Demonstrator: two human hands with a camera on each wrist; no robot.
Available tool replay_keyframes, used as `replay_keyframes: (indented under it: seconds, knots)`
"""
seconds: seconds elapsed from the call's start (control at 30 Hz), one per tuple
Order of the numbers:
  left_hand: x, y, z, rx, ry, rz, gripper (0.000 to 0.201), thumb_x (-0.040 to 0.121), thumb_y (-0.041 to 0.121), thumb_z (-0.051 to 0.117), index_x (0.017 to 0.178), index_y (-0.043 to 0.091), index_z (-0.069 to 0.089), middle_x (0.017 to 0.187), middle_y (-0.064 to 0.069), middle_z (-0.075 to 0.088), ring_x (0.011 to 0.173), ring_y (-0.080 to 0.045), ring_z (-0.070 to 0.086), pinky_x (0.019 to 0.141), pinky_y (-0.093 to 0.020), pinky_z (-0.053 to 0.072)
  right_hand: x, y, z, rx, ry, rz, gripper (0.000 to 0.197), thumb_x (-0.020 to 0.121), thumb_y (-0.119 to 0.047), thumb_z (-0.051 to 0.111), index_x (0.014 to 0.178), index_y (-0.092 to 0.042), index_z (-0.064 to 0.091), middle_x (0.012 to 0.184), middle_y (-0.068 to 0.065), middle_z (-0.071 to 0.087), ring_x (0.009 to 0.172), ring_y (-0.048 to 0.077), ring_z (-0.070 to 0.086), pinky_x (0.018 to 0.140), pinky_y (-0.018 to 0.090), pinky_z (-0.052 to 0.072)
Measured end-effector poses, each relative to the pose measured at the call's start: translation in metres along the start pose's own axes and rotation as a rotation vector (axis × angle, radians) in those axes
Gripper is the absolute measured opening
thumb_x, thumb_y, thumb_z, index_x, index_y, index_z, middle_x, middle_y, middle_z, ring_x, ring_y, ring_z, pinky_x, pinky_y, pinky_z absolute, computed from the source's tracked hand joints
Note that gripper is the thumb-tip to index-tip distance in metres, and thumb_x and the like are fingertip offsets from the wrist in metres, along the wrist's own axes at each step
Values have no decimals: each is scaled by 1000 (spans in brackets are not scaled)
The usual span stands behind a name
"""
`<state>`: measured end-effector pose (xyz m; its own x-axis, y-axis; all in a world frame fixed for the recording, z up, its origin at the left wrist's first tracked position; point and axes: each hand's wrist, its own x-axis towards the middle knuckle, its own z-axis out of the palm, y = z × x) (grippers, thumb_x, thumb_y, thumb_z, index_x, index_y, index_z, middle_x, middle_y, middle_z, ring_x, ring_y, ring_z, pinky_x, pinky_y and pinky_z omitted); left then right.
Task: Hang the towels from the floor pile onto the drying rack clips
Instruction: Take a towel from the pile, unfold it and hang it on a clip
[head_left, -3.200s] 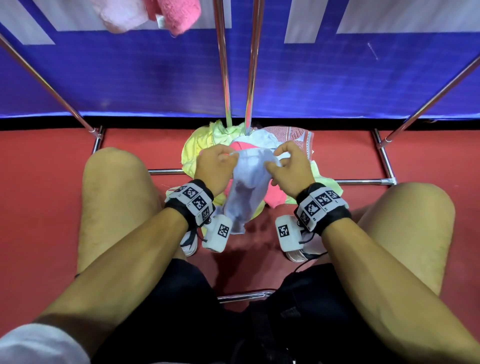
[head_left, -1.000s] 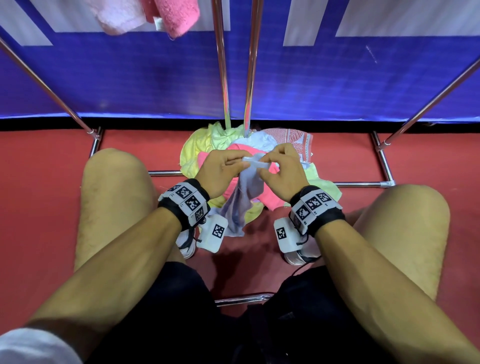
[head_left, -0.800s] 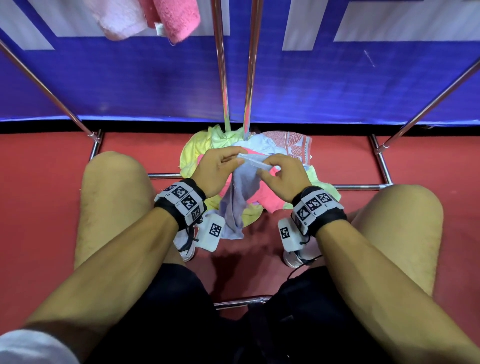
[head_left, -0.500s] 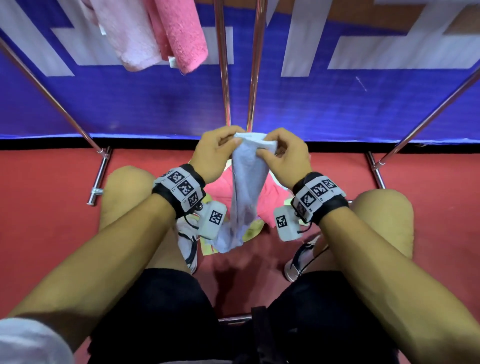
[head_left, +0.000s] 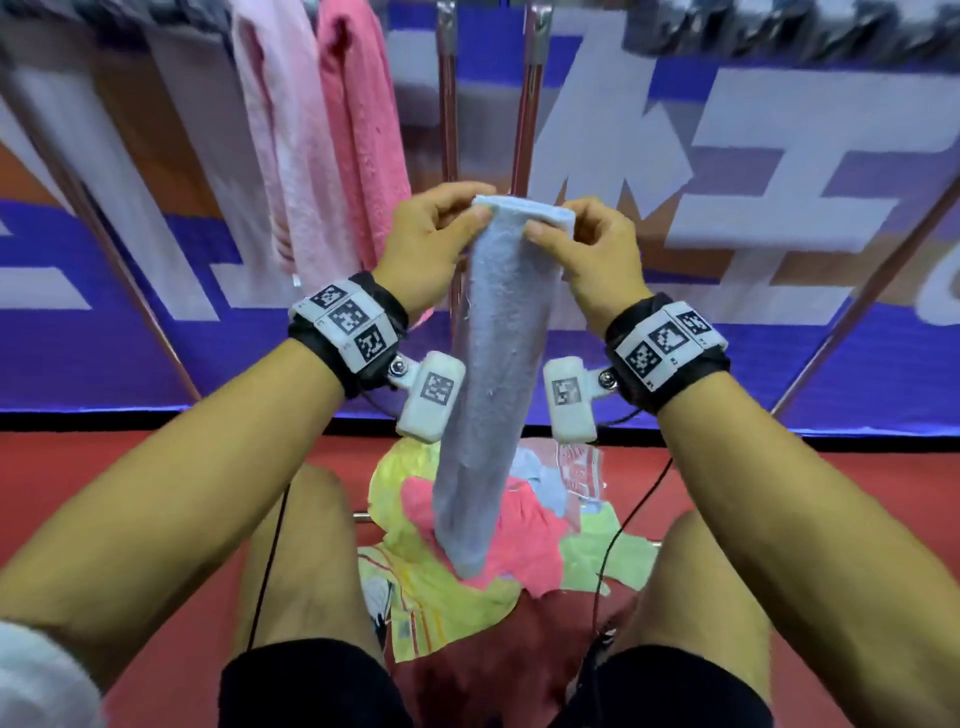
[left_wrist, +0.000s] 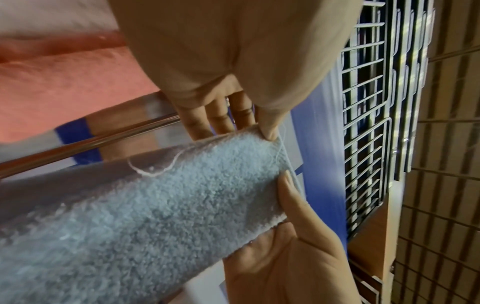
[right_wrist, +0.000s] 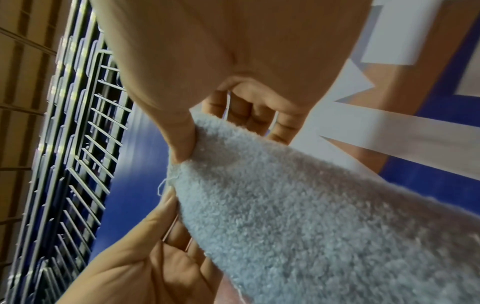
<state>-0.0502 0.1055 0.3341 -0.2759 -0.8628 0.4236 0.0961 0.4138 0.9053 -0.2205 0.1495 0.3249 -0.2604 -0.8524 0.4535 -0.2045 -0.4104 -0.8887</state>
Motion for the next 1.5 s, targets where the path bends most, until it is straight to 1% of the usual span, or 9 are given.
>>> replay_keyframes:
  seconds: [0.17,0.27,0.4,0.6,0.9,1.07,1.2,1.3,1.5]
  knots:
    - [33,62,3,-66,30,84,17,98,2,55,113,3,63,90,-4,68,69,-5,63,58,-20,51,33,-63,8,38,-79,-55,27,76,-32,75,87,-13,61,86,1,64,79,15,59,76,30,53]
    - [49,91,2,-60,18,132,18,99,6,55,114,6,64,97,-7,69,85,-15,64,79,-36,57,45,-95,14,41,-175,-100,37,87,-28,67,119,-10,67,116,12,70,104,23,66,99,48,51]
    - [68,118,-7,-69,37,179,16,97,11,58,110,12,66,107,-11,69,97,-19,62,95,-47,52,58,-131,18,-84,-199,-237,27,93,-30,58,118,-31,68,122,2,69,116,20,63,104,49,47]
    - [82,137,-12,-268,46,114,25,92,20,67,114,8,64,108,-9,68,95,-18,64,76,-29,54,83,-171,23,-48,-178,-288,21,97,-13,56,112,-11,71,109,0,72,100,7,66,88,24,52]
    - [61,85,2,-170,-265,-169,51,53,24,89,99,10,73,96,-8,77,87,-20,72,79,-34,57,131,-209,20,-7,-8,-178,13,93,-26,62,94,-26,75,103,0,74,102,17,69,95,42,55]
    - [42,46,-15,-109,-349,-292,16,74,8,80,86,2,72,81,-6,75,70,-15,69,67,-26,56,155,-205,-23,24,297,-38,14,83,-38,70,84,-24,71,94,0,74,94,18,71,88,43,58]
    - [47,47,-42,-177,-319,-327,29,78,15,76,97,-5,69,83,-11,74,71,-17,70,64,-24,55,176,-149,-65,-114,455,147,48,63,-51,65,94,-16,71,99,6,73,95,25,69,89,45,57]
    - [62,75,-49,-231,-291,-292,32,84,18,65,105,-6,67,88,-12,74,76,-19,70,68,-26,58,152,-124,-59,-541,310,267,54,65,-46,53,107,-14,65,104,13,66,98,29,63,88,37,51]
    - [80,118,-33,-94,-376,-279,20,98,17,53,91,7,69,83,-5,74,80,-17,69,74,-31,53,86,-126,36,-282,-203,80,34,99,-34,54,121,-9,60,116,6,64,99,11,59,89,28,47]
